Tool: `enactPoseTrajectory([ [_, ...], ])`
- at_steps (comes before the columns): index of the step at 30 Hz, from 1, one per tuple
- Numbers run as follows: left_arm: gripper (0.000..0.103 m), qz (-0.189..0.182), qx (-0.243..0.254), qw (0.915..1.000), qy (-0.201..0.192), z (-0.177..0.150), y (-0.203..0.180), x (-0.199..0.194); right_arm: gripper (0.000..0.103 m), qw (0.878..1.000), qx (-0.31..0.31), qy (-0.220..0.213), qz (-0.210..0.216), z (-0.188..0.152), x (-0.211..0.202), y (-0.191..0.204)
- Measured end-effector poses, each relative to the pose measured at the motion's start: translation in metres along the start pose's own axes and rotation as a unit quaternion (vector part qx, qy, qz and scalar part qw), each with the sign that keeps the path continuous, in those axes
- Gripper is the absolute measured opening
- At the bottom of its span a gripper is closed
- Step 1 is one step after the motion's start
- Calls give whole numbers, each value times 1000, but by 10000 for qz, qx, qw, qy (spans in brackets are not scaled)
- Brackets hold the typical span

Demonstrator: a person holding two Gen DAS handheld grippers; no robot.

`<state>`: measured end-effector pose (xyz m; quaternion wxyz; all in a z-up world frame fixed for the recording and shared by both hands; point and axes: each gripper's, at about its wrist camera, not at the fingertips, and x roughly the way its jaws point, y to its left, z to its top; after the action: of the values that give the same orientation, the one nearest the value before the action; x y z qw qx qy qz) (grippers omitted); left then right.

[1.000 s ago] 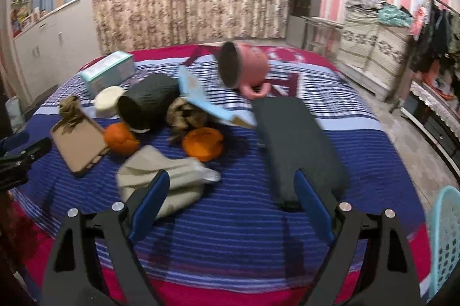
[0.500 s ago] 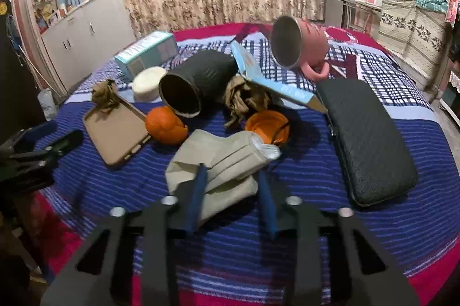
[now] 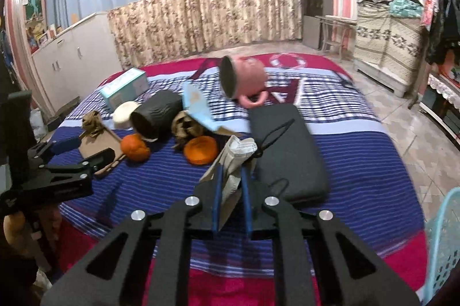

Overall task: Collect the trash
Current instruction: 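Grasp the orange with the left tool while the right tool grasps the beige cloth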

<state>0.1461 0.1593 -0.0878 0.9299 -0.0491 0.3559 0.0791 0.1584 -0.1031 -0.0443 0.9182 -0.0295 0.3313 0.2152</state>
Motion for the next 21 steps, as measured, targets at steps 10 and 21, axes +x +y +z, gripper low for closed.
enactPoseTrajectory([
  [10,51,-114,465,9976,503,5,-40,36,13,9976,520,-324,-308,2,-29,-55],
  [21,24,-200,352,9990,168,2,-44,9,13,9933,799,-557,-629,-3,-55,-96],
])
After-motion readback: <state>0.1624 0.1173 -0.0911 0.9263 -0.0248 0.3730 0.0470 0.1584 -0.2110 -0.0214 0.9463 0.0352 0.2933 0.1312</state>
